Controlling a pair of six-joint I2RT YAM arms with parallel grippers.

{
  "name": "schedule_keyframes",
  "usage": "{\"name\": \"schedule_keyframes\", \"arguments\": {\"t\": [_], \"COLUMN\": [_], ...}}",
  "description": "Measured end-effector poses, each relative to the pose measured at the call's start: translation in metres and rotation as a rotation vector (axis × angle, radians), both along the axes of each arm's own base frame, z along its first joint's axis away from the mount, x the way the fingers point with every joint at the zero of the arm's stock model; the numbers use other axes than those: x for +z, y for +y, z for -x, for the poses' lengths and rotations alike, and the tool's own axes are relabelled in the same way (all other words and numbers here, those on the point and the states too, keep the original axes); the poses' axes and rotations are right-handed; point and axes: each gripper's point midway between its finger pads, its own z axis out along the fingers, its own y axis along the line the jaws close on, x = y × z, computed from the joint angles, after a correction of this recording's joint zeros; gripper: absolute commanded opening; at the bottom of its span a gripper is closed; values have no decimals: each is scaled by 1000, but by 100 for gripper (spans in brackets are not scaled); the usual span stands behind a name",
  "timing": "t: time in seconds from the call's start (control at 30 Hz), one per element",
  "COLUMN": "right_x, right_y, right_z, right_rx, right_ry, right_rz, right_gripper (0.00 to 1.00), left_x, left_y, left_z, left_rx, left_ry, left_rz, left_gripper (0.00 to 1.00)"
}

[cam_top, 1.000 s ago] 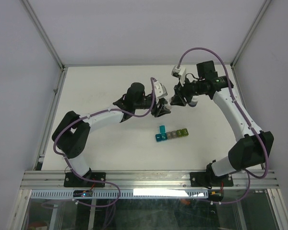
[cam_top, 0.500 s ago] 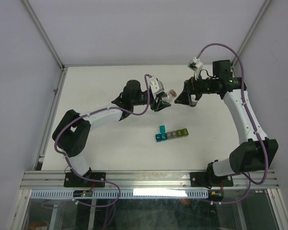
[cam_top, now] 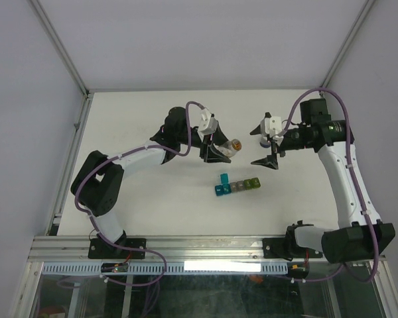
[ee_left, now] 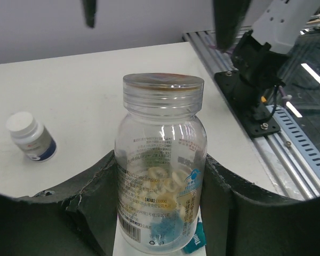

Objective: Sort the pills into containers

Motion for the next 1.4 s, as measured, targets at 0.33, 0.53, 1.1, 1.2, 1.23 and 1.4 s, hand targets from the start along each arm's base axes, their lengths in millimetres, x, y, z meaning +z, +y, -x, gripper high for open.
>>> {"name": "schedule_keyframes", "arguments": {"t": [0.33, 0.53, 1.1, 1.2, 1.23, 1.4], "right_x": [-15, -11, -10, -17, -20, -52], "right_y": [32, 43, 54, 52, 51, 37], "right_z": [-8, -8, -9, -14, -16, -29], "right_rx": [143, 165, 150, 110, 86, -135], "right_ry": [9, 11, 50, 68, 79, 245], "right_rz": [8, 4, 7, 11, 14, 70], "right_gripper": [80, 73, 38, 32, 30, 20], "left_x": [8, 8, 5, 0, -3, -34], "left_y": [4, 3, 2, 0, -1, -15], "left_z": [20, 20, 19, 13, 11, -6], "left_rx": [-126, -138, -130, -93, -71, 135], "left_ry": [13, 14, 18, 13, 6, -36], "left_rz": [11, 12, 4, -5, -9, -58], "left_gripper": [0, 0, 0, 0, 0, 0]}}
